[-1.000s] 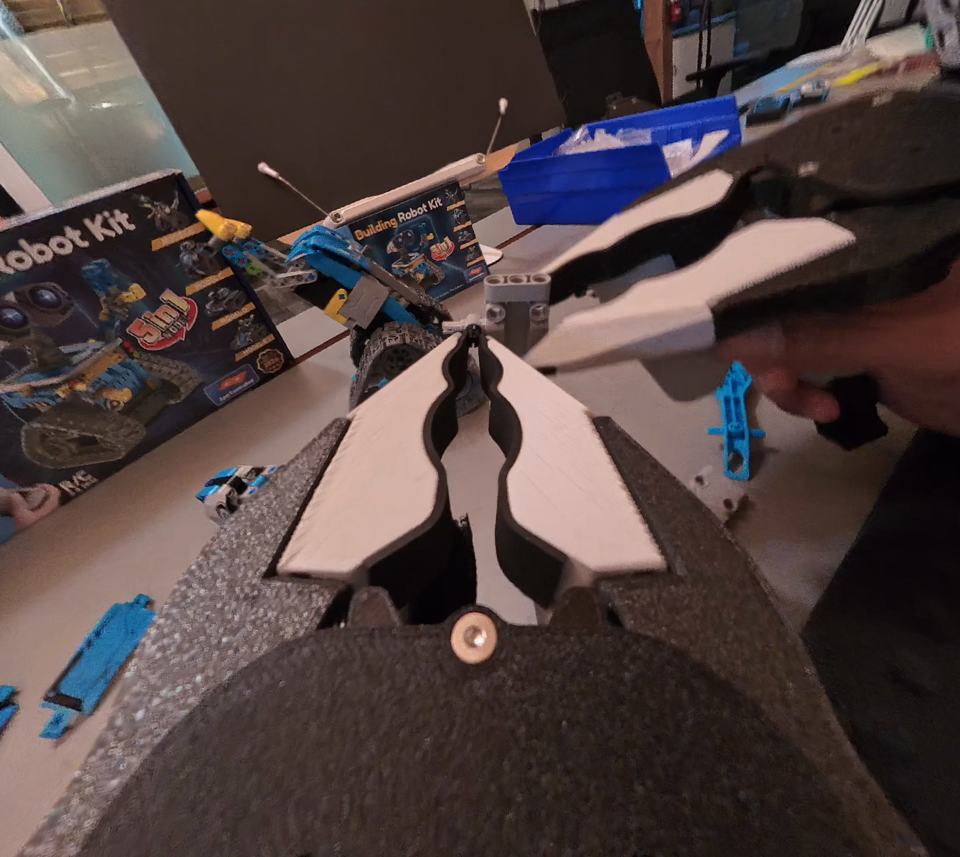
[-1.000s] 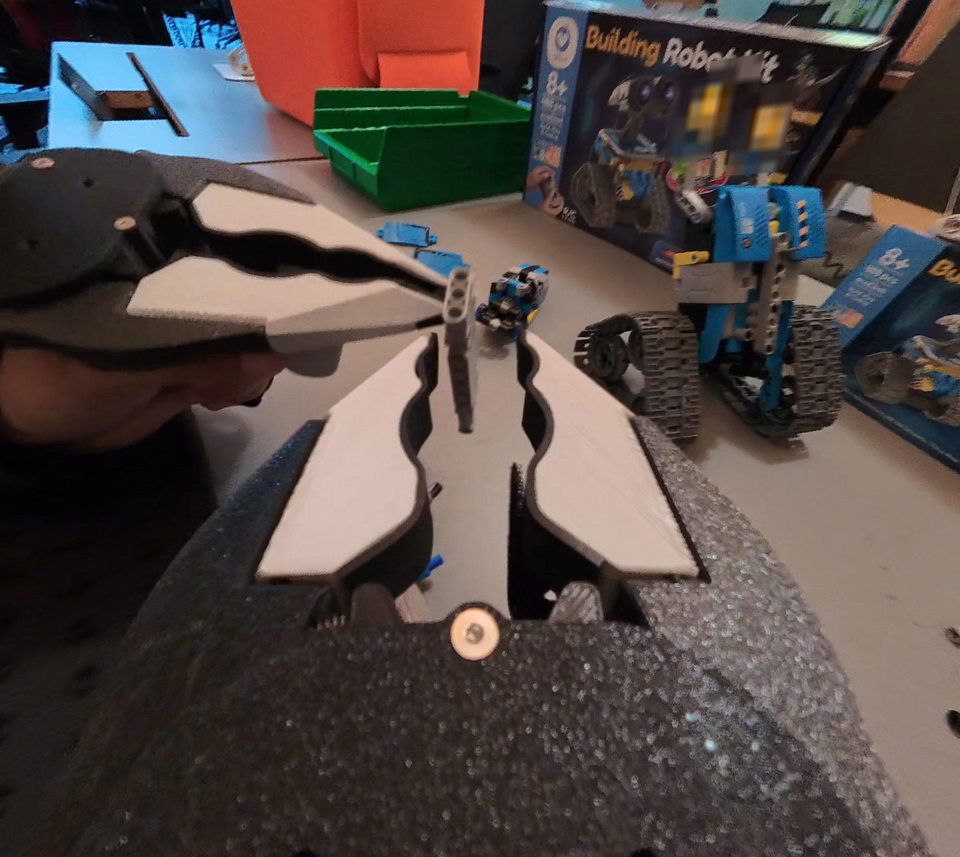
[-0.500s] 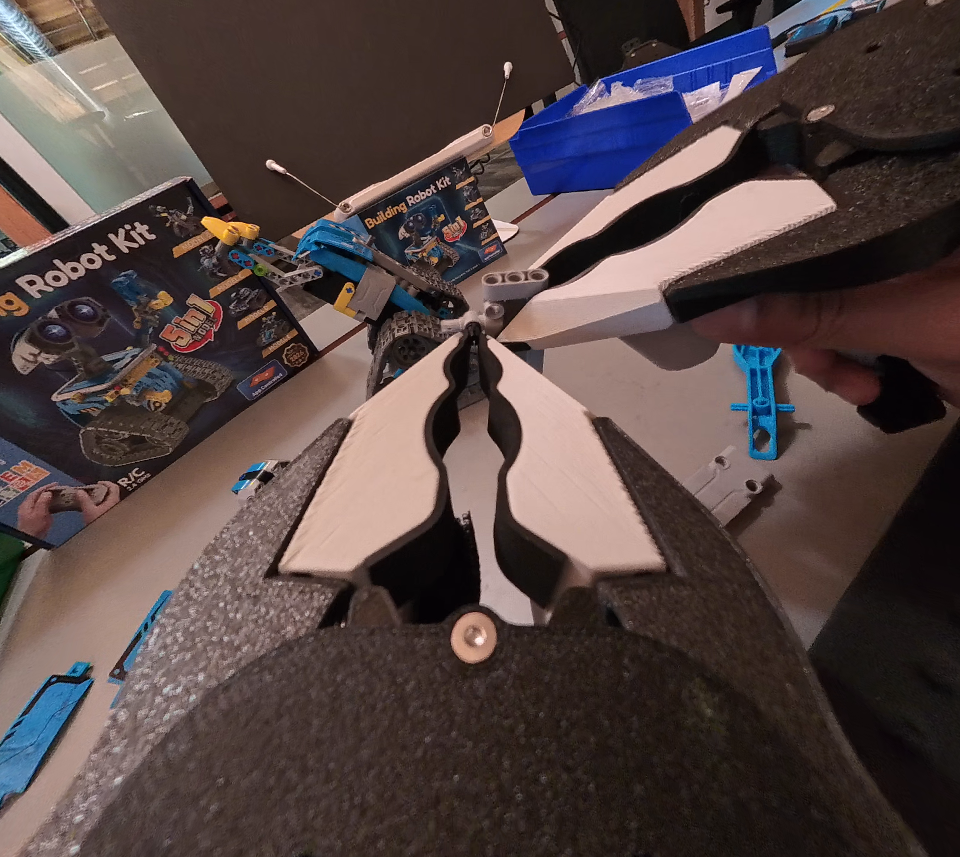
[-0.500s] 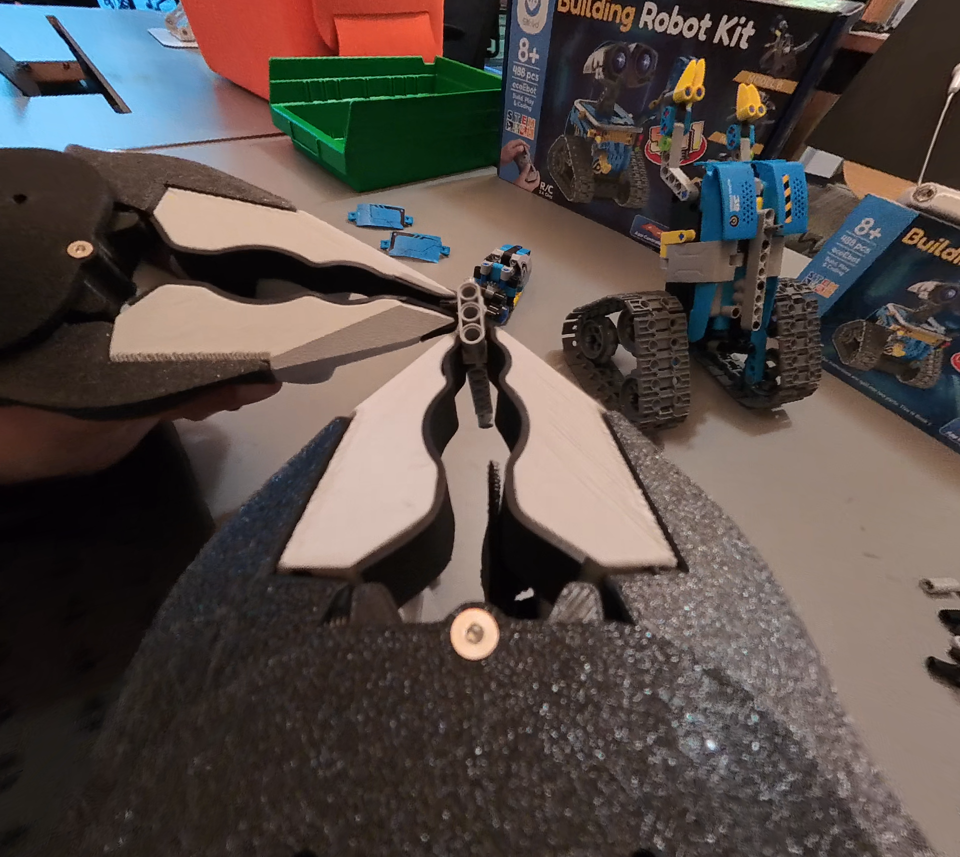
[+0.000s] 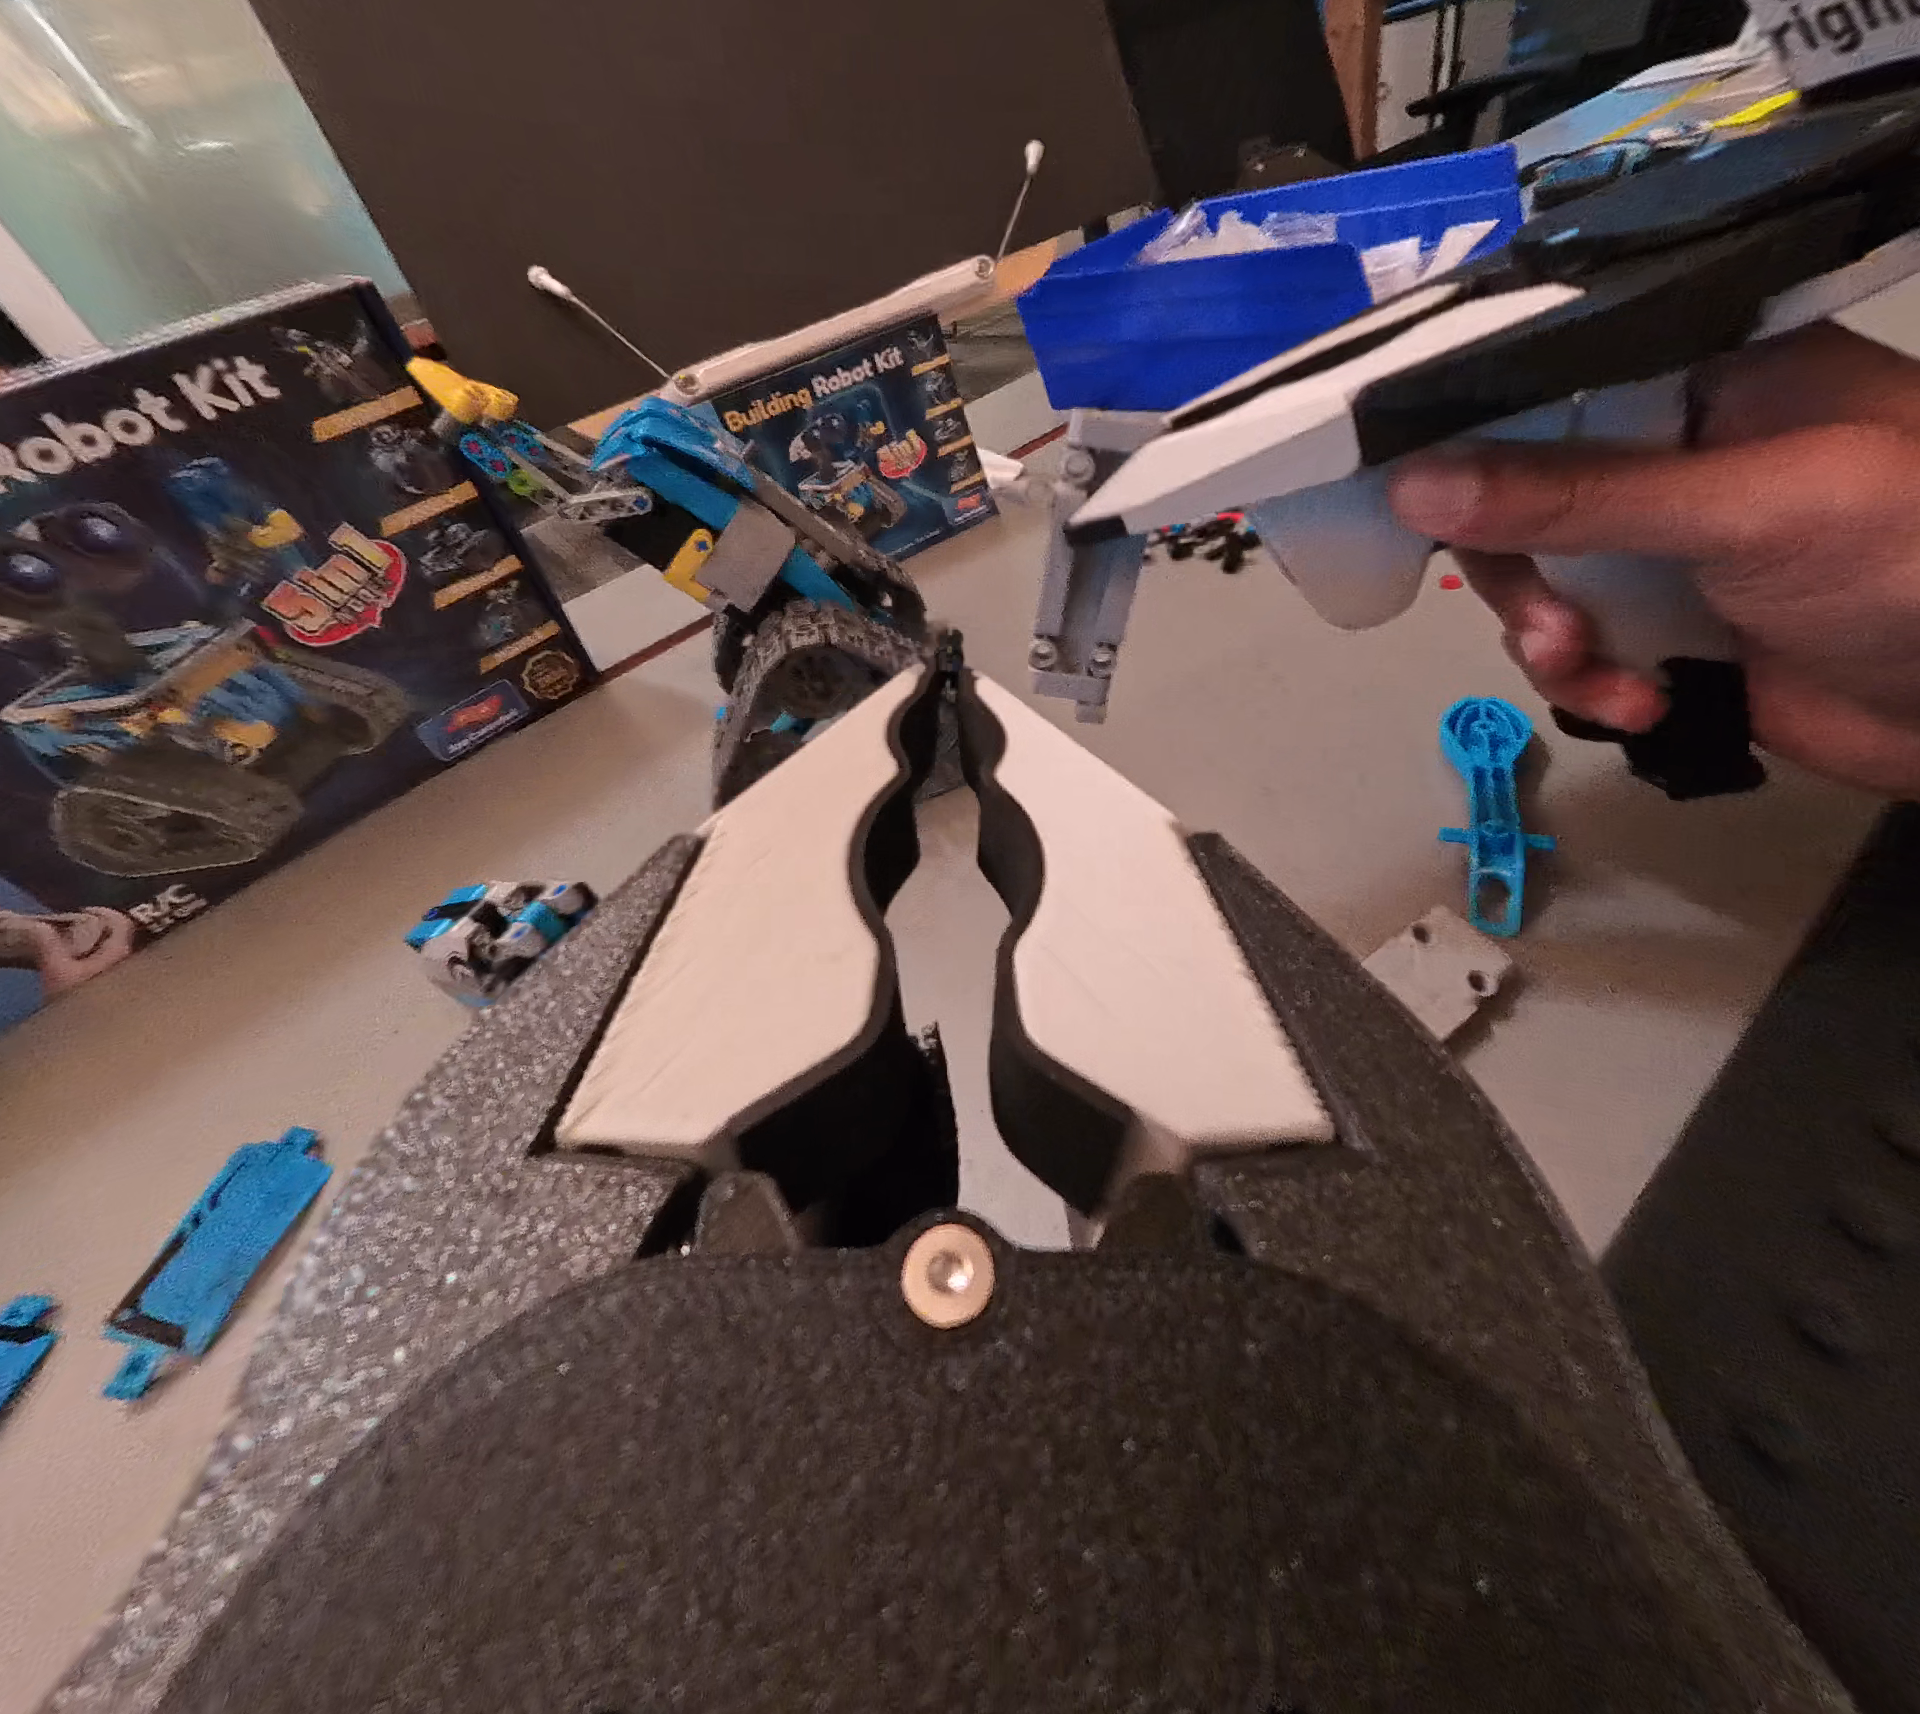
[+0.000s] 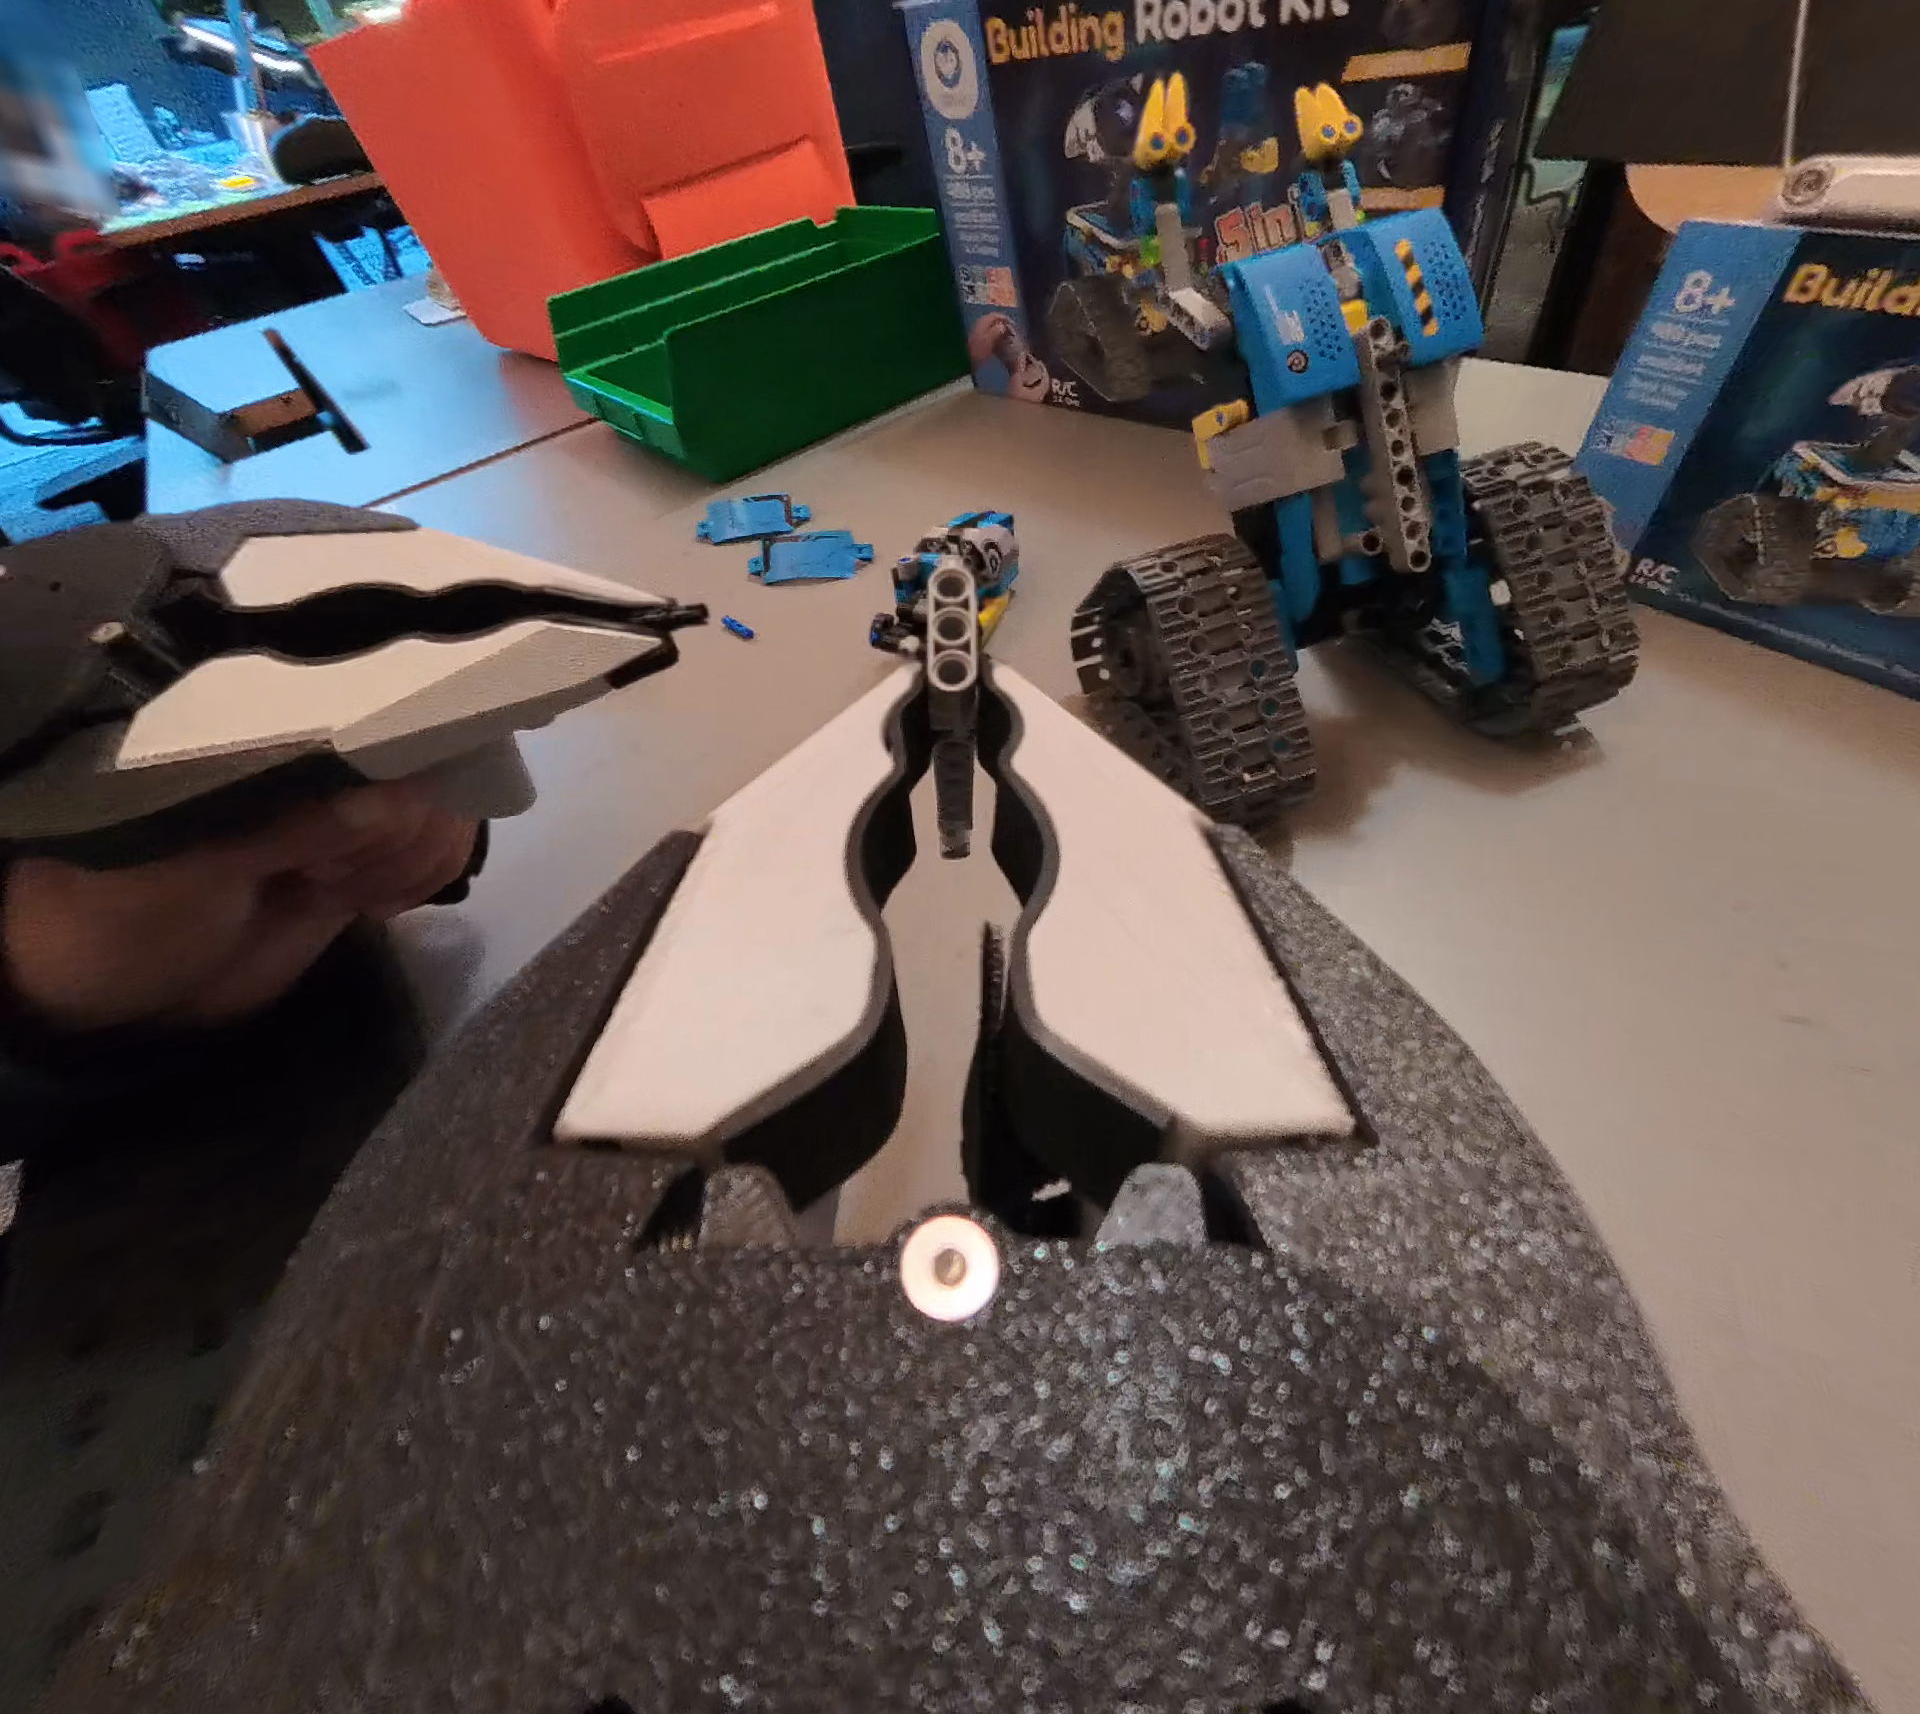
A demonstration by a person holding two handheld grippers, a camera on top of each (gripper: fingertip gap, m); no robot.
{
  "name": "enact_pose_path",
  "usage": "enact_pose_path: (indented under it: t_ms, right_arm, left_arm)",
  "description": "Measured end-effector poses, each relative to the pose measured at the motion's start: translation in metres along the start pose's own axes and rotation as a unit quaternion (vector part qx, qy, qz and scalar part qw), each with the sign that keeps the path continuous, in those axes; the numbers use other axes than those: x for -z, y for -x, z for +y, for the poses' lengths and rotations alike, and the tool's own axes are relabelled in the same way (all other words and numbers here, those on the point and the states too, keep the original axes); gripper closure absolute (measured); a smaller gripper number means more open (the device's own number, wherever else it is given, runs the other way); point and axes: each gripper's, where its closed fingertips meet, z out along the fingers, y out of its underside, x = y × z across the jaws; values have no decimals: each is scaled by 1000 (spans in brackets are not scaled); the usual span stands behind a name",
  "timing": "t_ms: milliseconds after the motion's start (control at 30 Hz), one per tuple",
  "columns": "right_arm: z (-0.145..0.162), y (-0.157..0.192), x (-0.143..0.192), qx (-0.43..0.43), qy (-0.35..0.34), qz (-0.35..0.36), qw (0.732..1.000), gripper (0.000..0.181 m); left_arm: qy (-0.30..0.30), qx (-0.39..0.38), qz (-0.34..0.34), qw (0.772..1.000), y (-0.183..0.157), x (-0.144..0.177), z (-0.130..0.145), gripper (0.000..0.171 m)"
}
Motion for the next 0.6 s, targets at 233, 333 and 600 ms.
enact_pose_path:
  t_ms: [233,333,600]
  right_arm:
    - [7,-22,14,-89,5,-60,994,175]
    - [6,-24,18,-135,-7,-85,987,176]
    - [23,4,4,-92,37,-114,989,176]
  left_arm:
    - [194,41,74,977,0,-26,78,169]
    - [278,88,85,953,6,-27,113,168]
    - [320,73,105,939,-3,-24,128,160]
